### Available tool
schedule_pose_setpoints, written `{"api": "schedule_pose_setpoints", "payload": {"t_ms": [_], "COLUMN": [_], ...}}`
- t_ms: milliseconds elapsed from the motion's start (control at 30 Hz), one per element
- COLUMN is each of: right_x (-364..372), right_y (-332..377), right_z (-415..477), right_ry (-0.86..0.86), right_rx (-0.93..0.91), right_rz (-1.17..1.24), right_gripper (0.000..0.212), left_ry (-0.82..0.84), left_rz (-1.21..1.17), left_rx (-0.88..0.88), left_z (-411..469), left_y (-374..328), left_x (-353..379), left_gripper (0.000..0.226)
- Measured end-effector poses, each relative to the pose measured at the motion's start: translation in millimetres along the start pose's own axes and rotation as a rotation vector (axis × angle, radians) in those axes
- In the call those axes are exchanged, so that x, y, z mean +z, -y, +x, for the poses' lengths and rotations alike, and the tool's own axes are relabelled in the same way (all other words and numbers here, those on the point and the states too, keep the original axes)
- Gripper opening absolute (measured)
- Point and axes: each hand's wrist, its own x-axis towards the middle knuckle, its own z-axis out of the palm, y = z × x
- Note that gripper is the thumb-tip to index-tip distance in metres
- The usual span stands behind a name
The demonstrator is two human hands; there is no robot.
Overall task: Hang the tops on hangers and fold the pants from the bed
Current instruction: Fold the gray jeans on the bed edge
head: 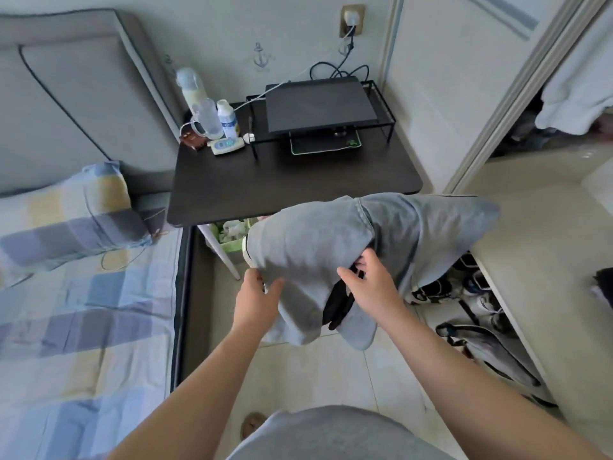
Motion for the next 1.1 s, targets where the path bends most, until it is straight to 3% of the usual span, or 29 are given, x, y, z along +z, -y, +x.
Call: {"api": "schedule_pose_setpoints", "payload": {"t_ms": [133,333,533,667,800,967,1100], "right_x": [13.5,15.8,3.9,-1.8,-8.8,-8.4,7.6], "right_y": [12.3,38.6,95.7,144.6,194.0,273.4,340.3], "right_z": [5.2,-6.9,-15.1,-8.8,-10.6,-27.7,-48.2], "right_ry": [-0.13,-0.226,-0.262,-0.321,-0.382,-0.291,-0.08], "right_rx": [0.072,0.06,-0.04,-0.08,-0.143,-0.27,-0.442], "right_rz": [0.105,0.146,0.431,0.526,0.619,0.752,0.773], "right_gripper": [0.02,0.039,0.051,0.029,0.024,0.02,0.023], "left_ry": [0.056,0.099,0.024,0.02,-0.005,-0.092,-0.246], "left_rz": [-0.004,-0.091,-0.276,-0.378,-0.439,-0.577,-0.696], "left_rx": [0.056,0.211,0.341,0.394,0.488,0.587,0.657], "left_z": [12.6,11.9,15.7,19.5,18.7,21.7,21.3], "left_y": [2.3,5.5,-34.7,-77.0,-109.5,-151.3,-167.9], "left_x": [-17.1,-44.7,-94.5,-121.0,-147.1,-206.5,-274.6], "left_gripper": [0.018,0.036,0.038,0.039,0.04,0.043,0.044]}}
